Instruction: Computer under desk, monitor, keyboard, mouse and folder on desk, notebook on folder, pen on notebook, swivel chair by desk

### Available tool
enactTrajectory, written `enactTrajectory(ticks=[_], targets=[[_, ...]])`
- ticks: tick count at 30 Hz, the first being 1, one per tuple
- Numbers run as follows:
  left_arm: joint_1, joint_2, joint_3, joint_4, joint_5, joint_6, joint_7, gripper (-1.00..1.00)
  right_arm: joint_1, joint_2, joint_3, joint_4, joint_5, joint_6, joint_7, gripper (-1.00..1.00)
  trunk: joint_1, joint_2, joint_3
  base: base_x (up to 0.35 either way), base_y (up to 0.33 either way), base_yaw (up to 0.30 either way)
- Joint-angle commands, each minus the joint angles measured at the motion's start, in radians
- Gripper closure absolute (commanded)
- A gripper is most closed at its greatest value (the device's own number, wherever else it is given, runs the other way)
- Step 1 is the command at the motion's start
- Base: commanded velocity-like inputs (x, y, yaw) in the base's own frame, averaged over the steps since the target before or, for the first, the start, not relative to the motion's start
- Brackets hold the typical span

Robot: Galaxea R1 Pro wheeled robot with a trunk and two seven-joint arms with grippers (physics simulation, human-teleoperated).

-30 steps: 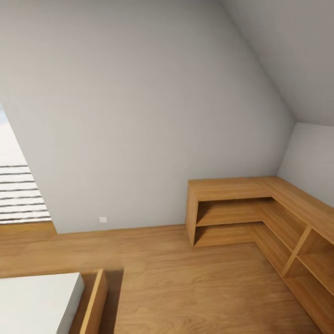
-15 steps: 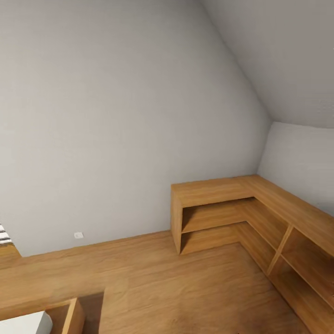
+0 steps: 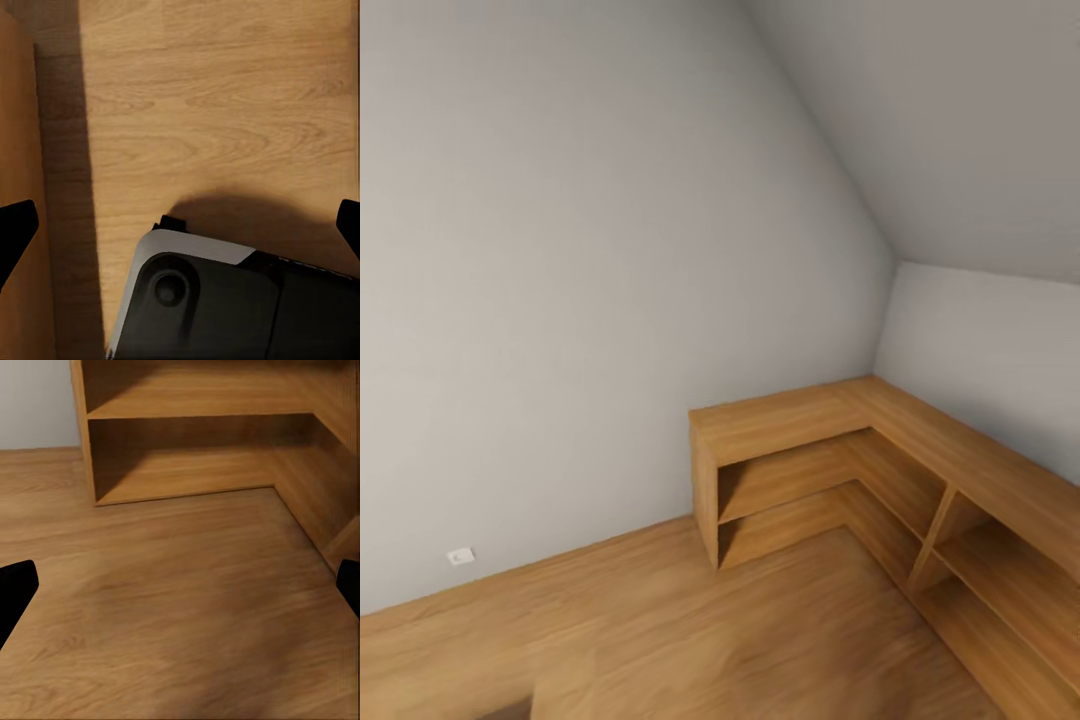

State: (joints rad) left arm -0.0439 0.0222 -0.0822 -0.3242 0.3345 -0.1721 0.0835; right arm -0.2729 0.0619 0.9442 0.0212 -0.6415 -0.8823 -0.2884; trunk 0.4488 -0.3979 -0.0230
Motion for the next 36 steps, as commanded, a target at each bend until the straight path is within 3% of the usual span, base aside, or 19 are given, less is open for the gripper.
enactTrajectory(ticks=[1,14,19,22,27,36], targets=[[-0.001,0.001,-0.009,0.004,0.005,-0.003,0.007,-1.00,-0.001,0.001,0.008,0.002,0.000,-0.001,-0.008,-1.00,0.001,-0.002,-0.002,0.329,0.000,-0.264],[-0.001,-0.003,-0.010,0.021,0.006,0.019,0.007,-1.00,-0.001,-0.001,0.008,0.002,0.000,0.000,-0.008,-1.00,0.001,-0.002,-0.002,0.330,0.000,-0.264],[-0.004,0.010,-0.008,0.018,0.011,0.111,0.007,-1.00,-0.001,-0.002,0.007,0.002,0.000,0.000,-0.008,-1.00,0.001,-0.002,-0.002,0.329,0.000,-0.266],[-0.020,0.032,-0.006,0.018,0.022,0.168,0.007,-1.00,-0.001,-0.002,0.007,0.002,0.000,0.001,-0.008,-1.00,0.001,-0.002,-0.002,0.329,0.000,-0.267],[-0.043,0.056,-0.006,0.019,0.057,0.222,0.005,-1.00,-0.002,-0.002,0.004,0.002,-0.003,0.013,-0.009,-1.00,0.001,-0.002,-0.002,0.330,0.000,-0.268],[-0.050,0.063,-0.006,0.019,0.084,0.241,0.003,-1.00,-0.001,-0.004,-0.002,0.001,-0.010,0.090,-0.008,-1.00,0.001,-0.002,-0.002,0.331,0.000,-0.269]])
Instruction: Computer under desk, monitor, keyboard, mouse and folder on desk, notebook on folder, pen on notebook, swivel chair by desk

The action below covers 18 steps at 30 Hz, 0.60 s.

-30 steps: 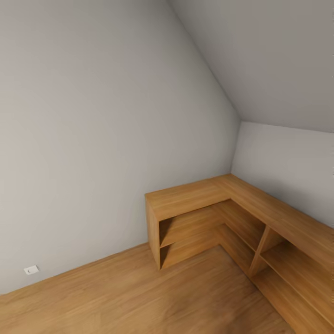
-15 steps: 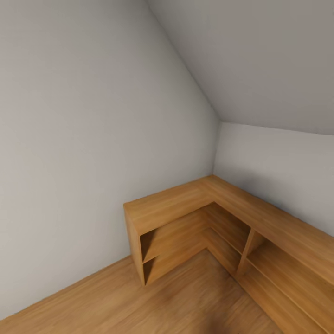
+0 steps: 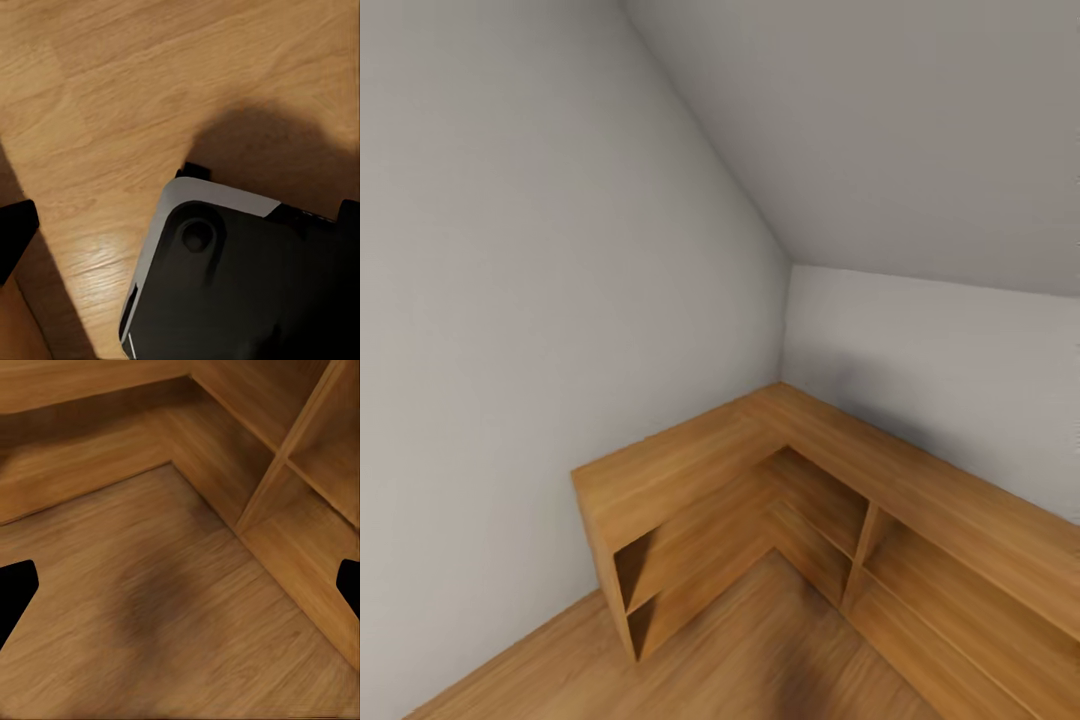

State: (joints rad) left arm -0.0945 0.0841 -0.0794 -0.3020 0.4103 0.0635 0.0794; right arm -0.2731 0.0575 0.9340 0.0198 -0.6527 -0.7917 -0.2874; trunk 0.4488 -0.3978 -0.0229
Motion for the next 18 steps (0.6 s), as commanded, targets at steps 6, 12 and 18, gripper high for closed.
enactTrajectory(ticks=[6,12,18], targets=[[0.000,-0.007,-0.011,-0.002,0.005,-0.024,0.004,-1.00,-0.001,0.001,0.010,0.002,0.001,0.013,-0.009,-1.00,0.001,-0.002,-0.002,0.331,0.000,-0.269],[-0.001,-0.016,-0.012,0.001,0.004,-0.127,0.004,-1.00,-0.001,0.003,0.011,0.002,0.001,0.015,-0.009,-1.00,0.001,-0.002,-0.002,0.277,0.000,-0.272],[-0.001,-0.020,-0.011,0.027,0.004,-0.251,0.003,-1.00,-0.001,0.005,0.012,0.002,0.001,0.015,-0.009,-1.00,0.001,-0.002,-0.002,0.069,0.000,-0.291]])
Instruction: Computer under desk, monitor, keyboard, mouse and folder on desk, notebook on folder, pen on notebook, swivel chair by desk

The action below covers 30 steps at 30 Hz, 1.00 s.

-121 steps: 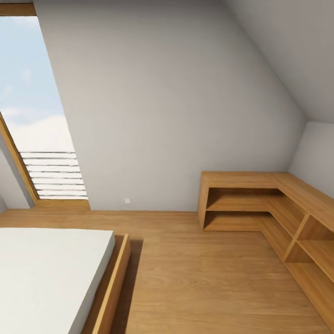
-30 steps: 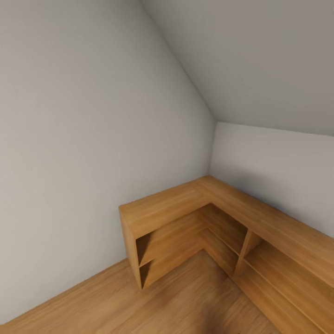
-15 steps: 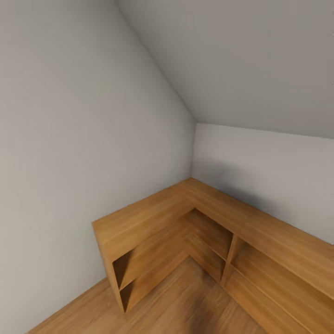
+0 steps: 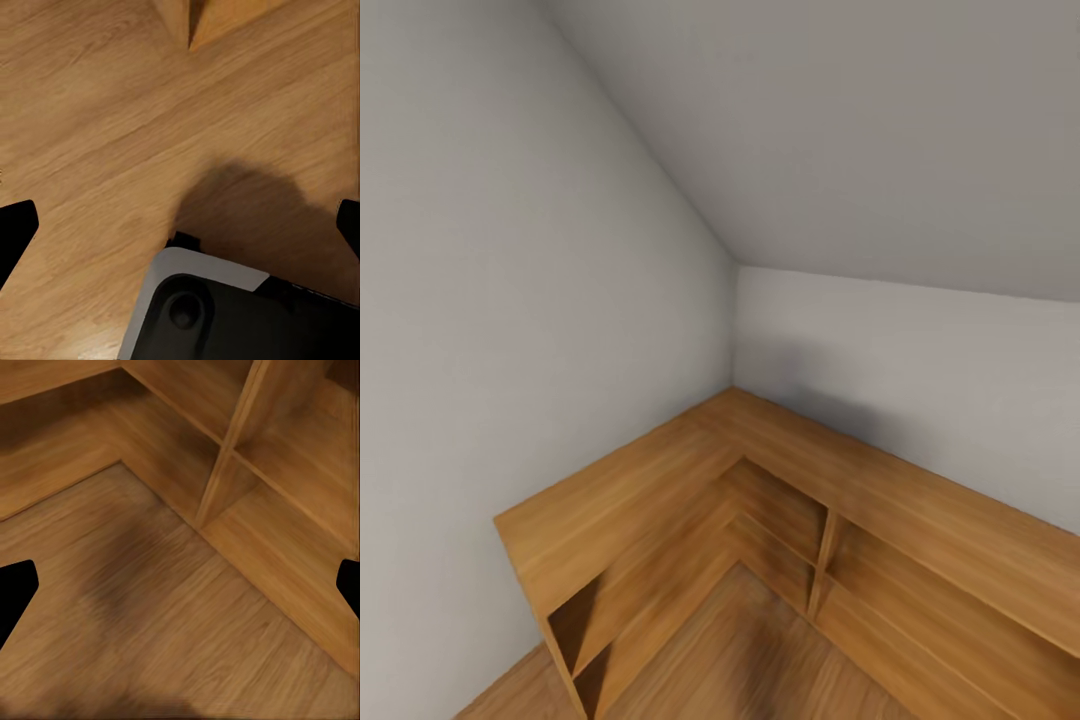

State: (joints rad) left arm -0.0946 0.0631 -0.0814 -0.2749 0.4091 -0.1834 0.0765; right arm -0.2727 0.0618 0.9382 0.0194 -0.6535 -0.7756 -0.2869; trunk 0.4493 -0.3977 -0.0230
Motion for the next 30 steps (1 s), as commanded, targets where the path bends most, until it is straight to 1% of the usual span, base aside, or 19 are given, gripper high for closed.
enactTrajectory(ticks=[1,7,16,30], targets=[[-0.001,0.000,-0.009,0.002,0.005,-0.007,0.006,-1.00,-0.001,0.001,0.008,0.002,0.002,-0.001,-0.009,-1.00,0.001,-0.002,-0.002,0.010,0.000,-0.298],[-0.001,-0.013,-0.009,0.008,0.005,-0.015,0.006,-1.00,-0.002,0.002,0.008,0.002,0.002,-0.001,-0.009,-1.00,0.001,-0.002,-0.002,0.041,0.015,-0.299],[-0.001,-0.018,-0.009,0.009,0.005,-0.016,0.006,-1.00,-0.001,0.003,0.008,0.001,0.002,-0.001,-0.009,-1.00,0.001,-0.002,-0.002,0.221,0.030,-0.300],[-0.001,-0.020,-0.009,0.010,0.005,-0.016,0.006,-1.00,-0.002,0.003,0.005,0.001,0.001,0.000,-0.009,-1.00,0.001,-0.002,-0.002,0.020,0.001,-0.300]])
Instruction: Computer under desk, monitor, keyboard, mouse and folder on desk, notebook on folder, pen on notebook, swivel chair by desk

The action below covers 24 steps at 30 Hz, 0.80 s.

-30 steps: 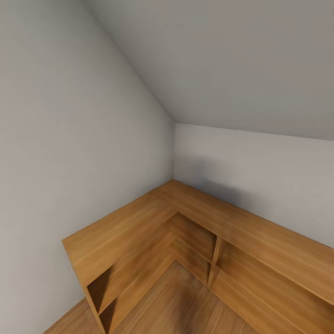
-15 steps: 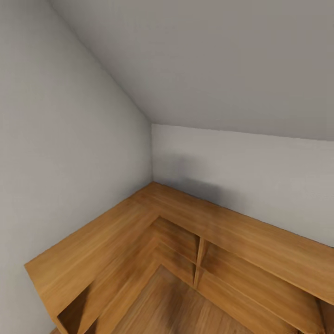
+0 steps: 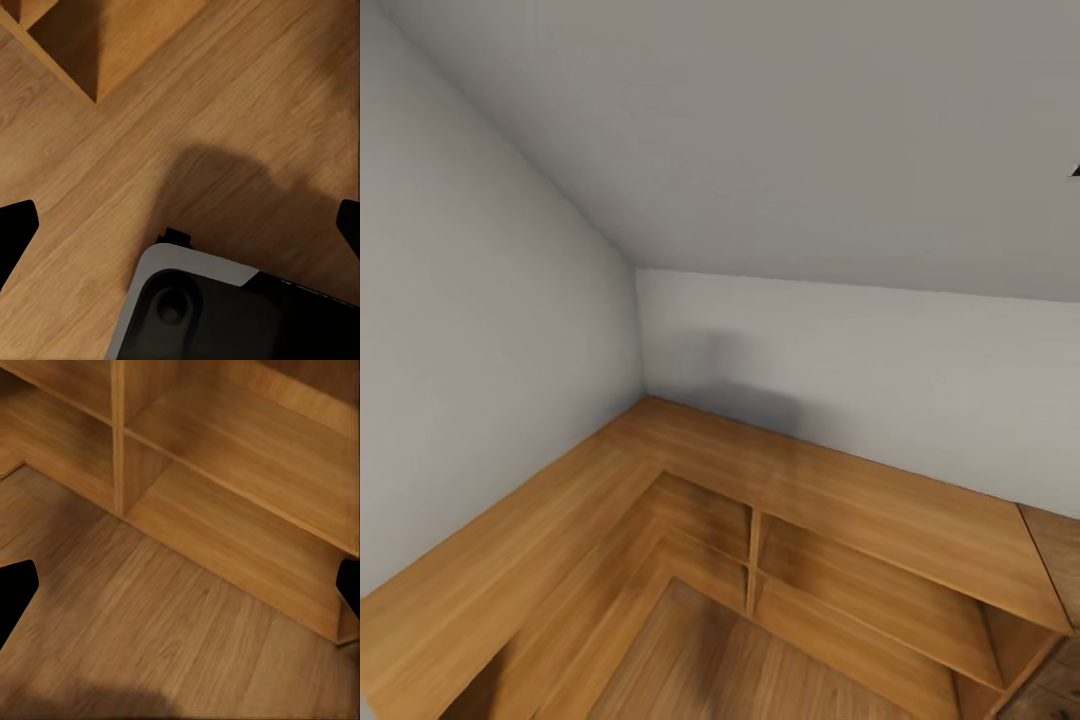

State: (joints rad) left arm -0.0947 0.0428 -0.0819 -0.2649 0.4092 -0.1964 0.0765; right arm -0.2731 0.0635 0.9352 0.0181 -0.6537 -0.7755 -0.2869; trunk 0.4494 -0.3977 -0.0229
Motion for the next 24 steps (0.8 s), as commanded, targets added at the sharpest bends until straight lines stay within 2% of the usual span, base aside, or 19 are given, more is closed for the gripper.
enactTrajectory(ticks=[1,18,24], targets=[[0.000,0.001,-0.009,-0.001,0.005,-0.003,0.006,-1.00,-0.001,0.001,0.008,0.002,0.002,0.000,-0.009,-1.00,0.001,-0.002,-0.002,0.001,0.000,-0.300],[0.000,0.001,-0.009,-0.001,0.005,-0.003,0.006,-1.00,-0.001,0.002,0.009,0.002,0.002,0.017,-0.009,-1.00,0.001,-0.002,-0.002,0.000,0.001,-0.300],[0.000,0.001,-0.009,-0.001,0.005,-0.003,0.006,-1.00,-0.001,0.002,0.010,0.002,0.002,0.018,-0.009,-1.00,0.001,-0.002,-0.002,0.000,0.140,-0.300]])
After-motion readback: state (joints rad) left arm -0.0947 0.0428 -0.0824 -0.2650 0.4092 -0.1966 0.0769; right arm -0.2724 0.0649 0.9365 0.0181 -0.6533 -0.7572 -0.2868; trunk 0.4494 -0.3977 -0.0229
